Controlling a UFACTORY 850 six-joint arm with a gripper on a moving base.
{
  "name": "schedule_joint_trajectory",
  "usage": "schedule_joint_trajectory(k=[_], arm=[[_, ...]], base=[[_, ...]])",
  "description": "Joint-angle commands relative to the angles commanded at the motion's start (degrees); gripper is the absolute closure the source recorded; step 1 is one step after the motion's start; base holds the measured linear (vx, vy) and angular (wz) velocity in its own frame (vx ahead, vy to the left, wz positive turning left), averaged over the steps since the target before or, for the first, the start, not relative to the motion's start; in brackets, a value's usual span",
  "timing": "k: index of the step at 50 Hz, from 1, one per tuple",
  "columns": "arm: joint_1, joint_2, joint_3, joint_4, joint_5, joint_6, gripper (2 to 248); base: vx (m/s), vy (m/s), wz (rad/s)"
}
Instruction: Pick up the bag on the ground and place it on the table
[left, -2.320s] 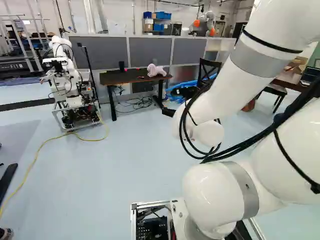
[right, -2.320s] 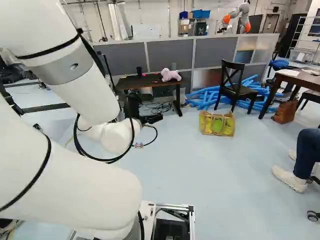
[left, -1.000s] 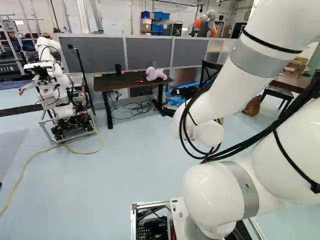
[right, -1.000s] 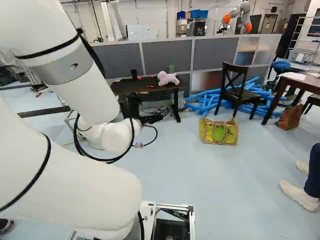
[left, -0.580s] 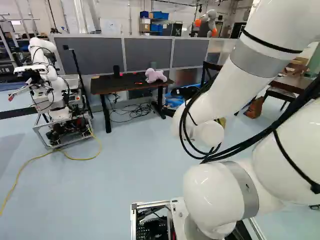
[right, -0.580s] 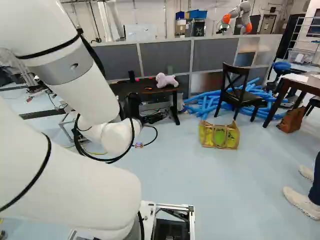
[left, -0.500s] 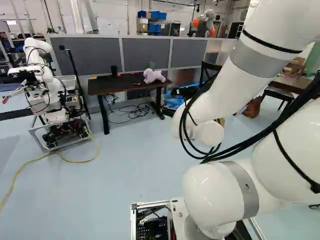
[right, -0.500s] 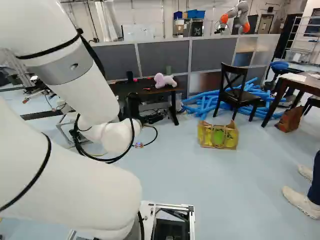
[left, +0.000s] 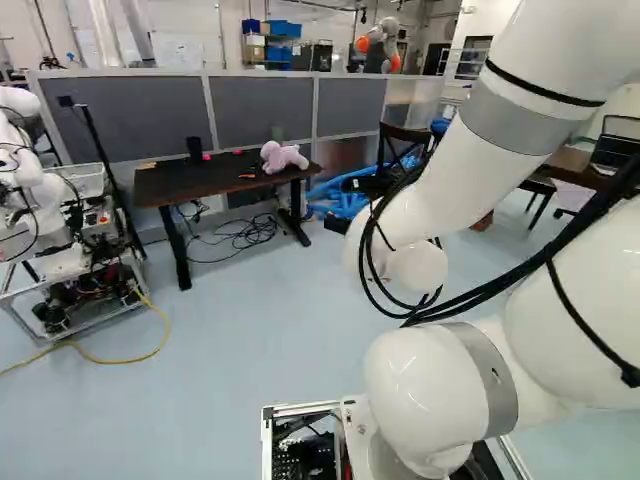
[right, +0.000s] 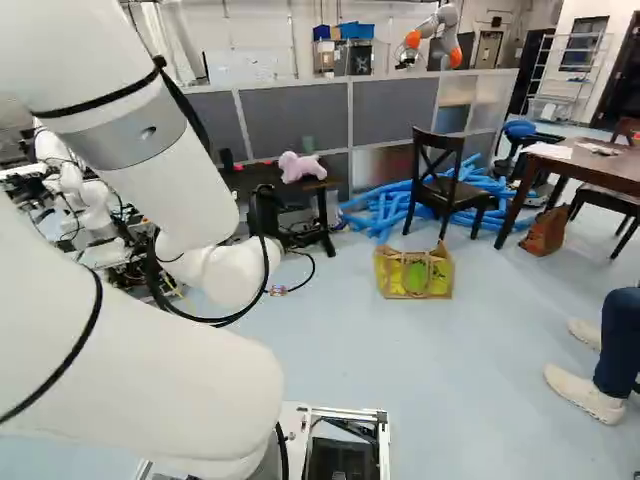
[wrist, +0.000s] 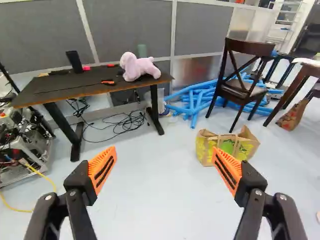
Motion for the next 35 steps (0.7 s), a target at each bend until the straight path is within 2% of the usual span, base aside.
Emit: schedule_joint_trajectory(k=[35], arm=[[0.0,0.0,0.0,0.0,0.0,0.0,3]], base=[[0.198,-0.047,-0.243]])
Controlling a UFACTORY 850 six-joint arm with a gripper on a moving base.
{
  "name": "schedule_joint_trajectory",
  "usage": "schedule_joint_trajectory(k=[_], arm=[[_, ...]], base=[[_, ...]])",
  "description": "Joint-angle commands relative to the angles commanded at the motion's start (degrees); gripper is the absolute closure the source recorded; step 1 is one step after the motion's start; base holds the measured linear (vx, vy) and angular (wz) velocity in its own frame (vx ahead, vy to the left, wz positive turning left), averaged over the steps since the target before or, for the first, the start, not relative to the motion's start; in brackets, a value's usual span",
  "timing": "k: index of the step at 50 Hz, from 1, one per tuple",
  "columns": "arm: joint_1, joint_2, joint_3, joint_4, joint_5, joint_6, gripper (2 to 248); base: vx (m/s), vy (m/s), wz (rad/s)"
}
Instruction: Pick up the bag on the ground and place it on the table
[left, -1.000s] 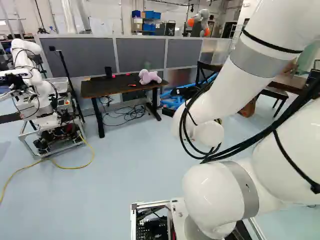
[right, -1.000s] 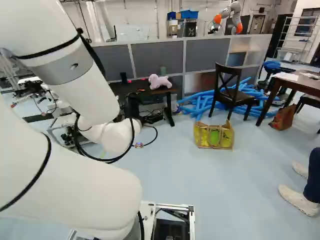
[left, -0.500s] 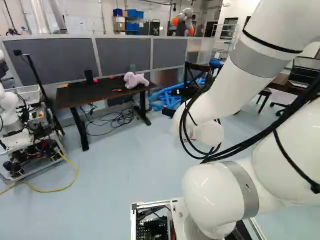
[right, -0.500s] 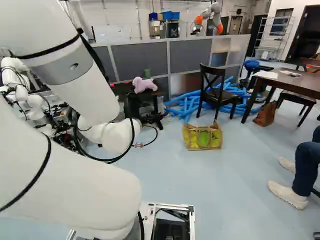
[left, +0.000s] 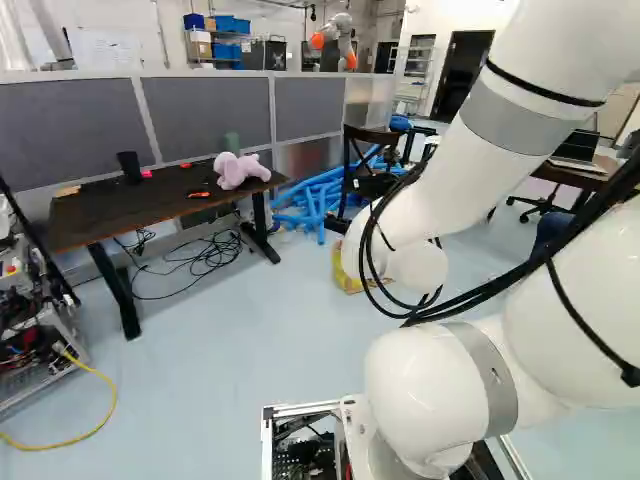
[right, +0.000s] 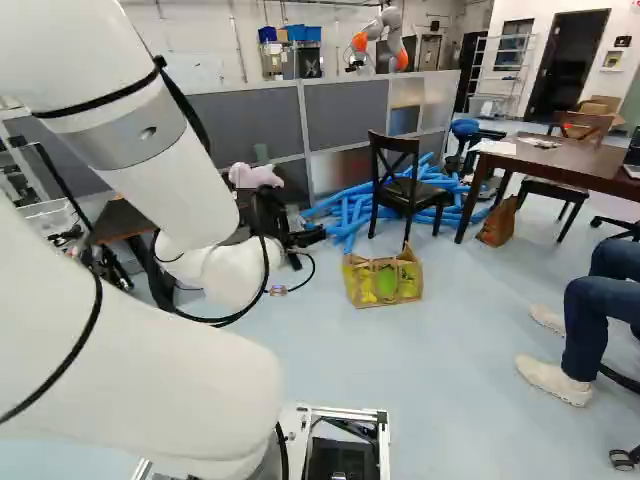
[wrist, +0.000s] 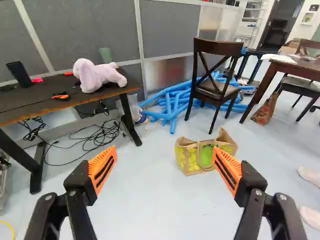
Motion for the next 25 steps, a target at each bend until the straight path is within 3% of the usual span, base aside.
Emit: schedule_joint_trajectory(k=[25], arm=[[0.0,0.0,0.0,0.0,0.0,0.0,3]], base=[[0.198,-0.041,-0.220]])
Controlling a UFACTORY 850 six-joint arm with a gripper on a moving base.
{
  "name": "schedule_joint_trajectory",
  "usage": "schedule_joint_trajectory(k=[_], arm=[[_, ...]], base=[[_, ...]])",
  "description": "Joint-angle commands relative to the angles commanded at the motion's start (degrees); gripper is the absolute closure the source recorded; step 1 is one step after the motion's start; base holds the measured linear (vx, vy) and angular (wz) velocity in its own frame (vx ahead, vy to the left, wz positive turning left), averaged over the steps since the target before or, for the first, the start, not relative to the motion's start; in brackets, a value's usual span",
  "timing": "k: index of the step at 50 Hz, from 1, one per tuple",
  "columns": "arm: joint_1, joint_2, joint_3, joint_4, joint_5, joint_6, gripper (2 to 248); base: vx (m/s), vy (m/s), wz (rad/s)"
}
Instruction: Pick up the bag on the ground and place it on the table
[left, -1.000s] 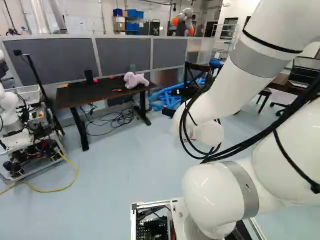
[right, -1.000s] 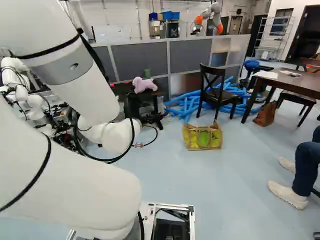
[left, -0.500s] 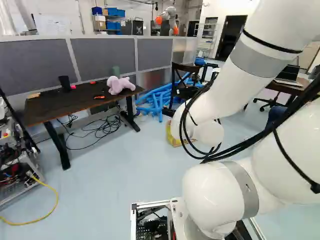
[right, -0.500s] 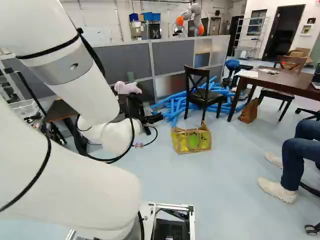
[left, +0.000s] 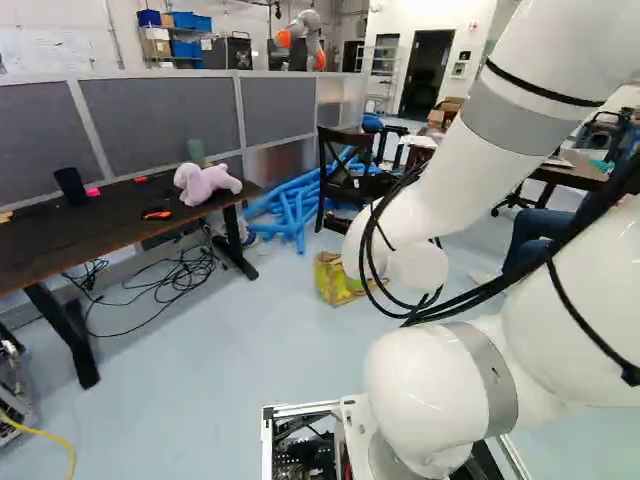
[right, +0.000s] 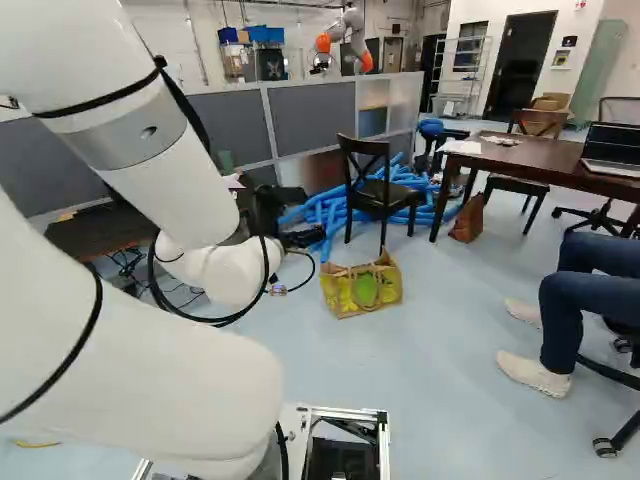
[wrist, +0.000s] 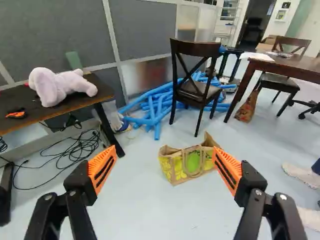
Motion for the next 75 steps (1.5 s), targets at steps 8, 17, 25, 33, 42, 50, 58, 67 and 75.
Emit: schedule_joint_trajectory(k=[8,17,25,33,42,50,58,67,75], arm=[[0.0,0.0,0.0,0.0,0.0,0.0,3],[0.0,0.0,0.0,0.0,0.0,0.0,3],[0.0,0.0,0.0,0.0,0.0,0.0,3],[0.0,0.0,0.0,0.0,0.0,0.0,3],[0.0,0.0,0.0,0.0,0.0,0.0,3],[0.0,0.0,0.0,0.0,0.0,0.0,3],[0.0,0.0,0.0,0.0,0.0,0.0,3],[0.0,0.0,0.0,0.0,0.0,0.0,3],[0.0,0.0,0.0,0.0,0.0,0.0,3]], base=[[0.208,-0.001,-0.013],[0.218,0.000,-0.014],[0.220,-0.002,-0.017],[0.226,0.002,-0.018],[0.205,-0.002,-0.018],[0.196,-0.002,-0.015],[0.193,0.000,-0.018],[0.168,-0.003,-0.017],[0.163,-0.001,-0.016]])
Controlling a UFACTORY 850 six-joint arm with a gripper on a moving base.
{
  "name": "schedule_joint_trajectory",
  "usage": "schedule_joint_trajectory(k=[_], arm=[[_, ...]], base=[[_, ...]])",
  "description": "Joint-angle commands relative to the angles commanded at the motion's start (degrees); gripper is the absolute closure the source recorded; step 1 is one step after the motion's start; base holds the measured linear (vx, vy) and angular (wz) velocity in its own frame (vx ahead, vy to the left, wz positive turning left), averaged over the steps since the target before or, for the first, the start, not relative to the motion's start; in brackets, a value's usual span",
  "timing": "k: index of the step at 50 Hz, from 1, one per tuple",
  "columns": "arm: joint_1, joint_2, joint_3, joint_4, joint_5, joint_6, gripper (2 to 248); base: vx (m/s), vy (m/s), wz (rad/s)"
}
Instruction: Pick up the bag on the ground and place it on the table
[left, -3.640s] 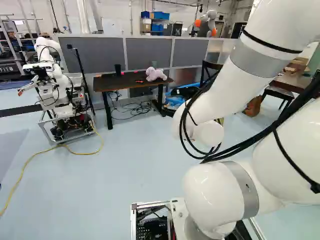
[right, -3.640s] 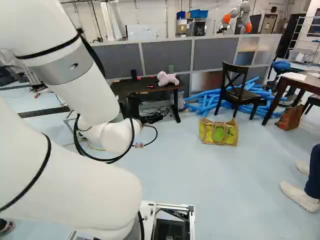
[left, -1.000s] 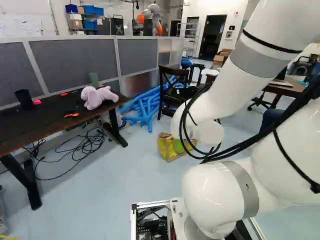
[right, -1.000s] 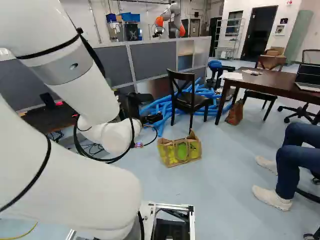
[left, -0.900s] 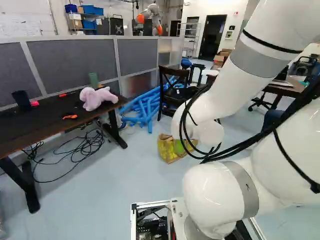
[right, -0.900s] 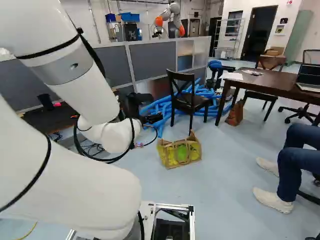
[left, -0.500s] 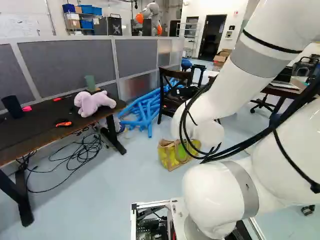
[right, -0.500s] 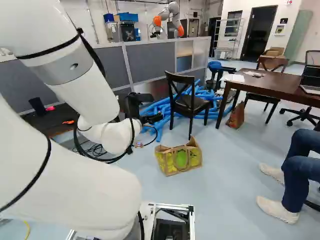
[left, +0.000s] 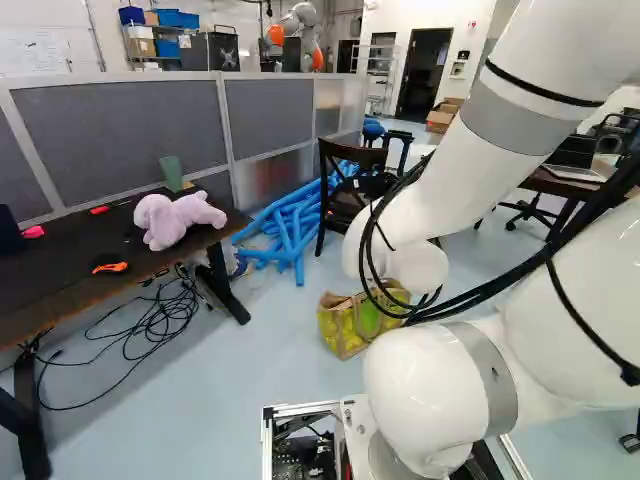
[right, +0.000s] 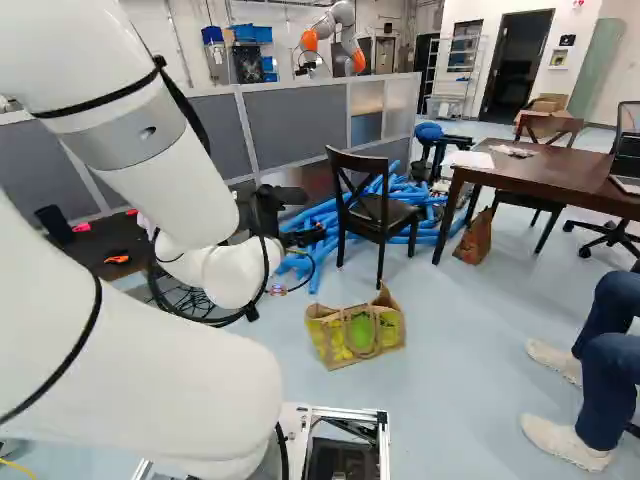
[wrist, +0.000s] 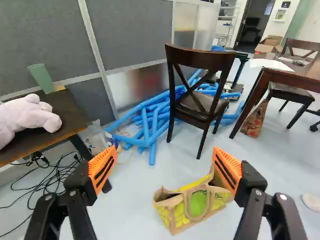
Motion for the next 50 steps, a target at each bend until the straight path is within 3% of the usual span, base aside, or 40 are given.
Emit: schedule_joint_trajectory(k=[34,50], arm=[[0.0,0.0,0.0,0.0,0.0,0.0,3],[0.0,-3.3,-2.8,0.0,0.0,0.0,3]], base=[[0.144,0.000,-0.017],[0.026,-0.001,-0.006]])
